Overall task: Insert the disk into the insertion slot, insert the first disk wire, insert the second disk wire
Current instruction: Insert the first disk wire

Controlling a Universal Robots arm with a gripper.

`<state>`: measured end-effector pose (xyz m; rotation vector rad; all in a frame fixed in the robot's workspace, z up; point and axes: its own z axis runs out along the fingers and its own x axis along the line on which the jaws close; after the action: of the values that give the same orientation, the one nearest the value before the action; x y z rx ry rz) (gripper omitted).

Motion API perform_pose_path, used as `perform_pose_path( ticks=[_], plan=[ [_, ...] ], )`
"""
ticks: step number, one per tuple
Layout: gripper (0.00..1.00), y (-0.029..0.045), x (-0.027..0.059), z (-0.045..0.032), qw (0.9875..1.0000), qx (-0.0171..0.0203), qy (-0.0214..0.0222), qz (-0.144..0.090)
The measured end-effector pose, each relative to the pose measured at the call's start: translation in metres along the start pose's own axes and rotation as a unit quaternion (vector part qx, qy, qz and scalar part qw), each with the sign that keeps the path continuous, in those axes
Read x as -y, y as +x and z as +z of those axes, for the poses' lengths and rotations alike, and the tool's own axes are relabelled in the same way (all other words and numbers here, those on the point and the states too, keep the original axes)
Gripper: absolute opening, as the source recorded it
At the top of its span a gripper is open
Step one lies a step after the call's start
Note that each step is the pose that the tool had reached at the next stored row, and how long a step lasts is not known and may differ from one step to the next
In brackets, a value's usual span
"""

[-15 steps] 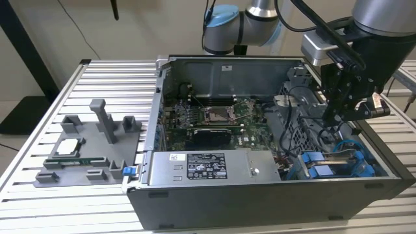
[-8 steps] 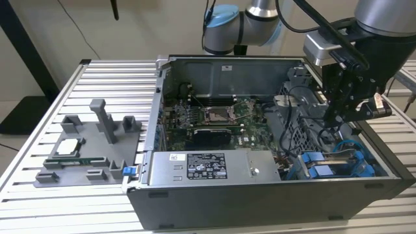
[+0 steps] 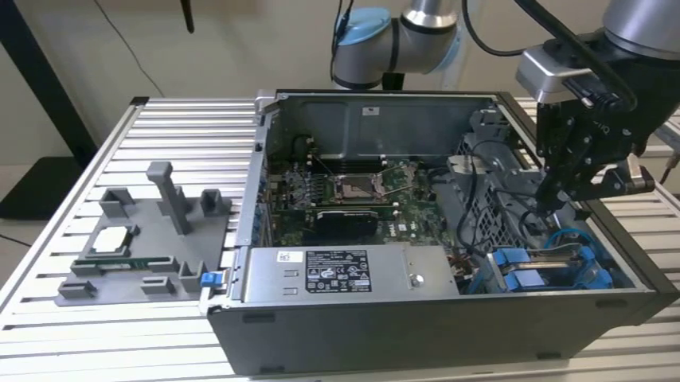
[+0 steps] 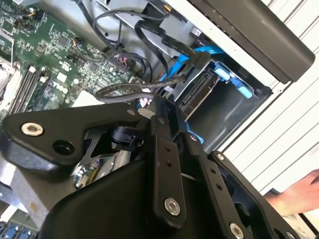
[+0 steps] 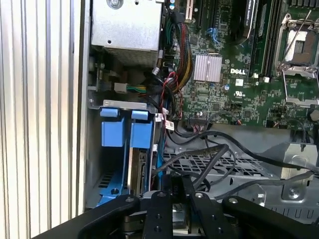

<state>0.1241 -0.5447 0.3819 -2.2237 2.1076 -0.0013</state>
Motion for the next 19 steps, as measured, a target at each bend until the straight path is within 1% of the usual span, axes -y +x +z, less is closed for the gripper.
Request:
perform_pose_path(
  ticks=[2, 7, 15, 19],
  plan=[
    [0.00, 0.0012, 0.0043, 0.0010, 1.0000, 0.0001, -0.0058, 0.000],
    [0.00, 0.0046, 0.0135, 0.0040, 0.9999, 0.0003, -0.0172, 0.001],
    [0.00, 0.0098, 0.0260, 0.0085, 0.9994, 0.0002, -0.0337, 0.002],
    [0.00, 0.0130, 0.0302, 0.0102, 0.9992, -0.0001, -0.0405, 0.002]
  ],
)
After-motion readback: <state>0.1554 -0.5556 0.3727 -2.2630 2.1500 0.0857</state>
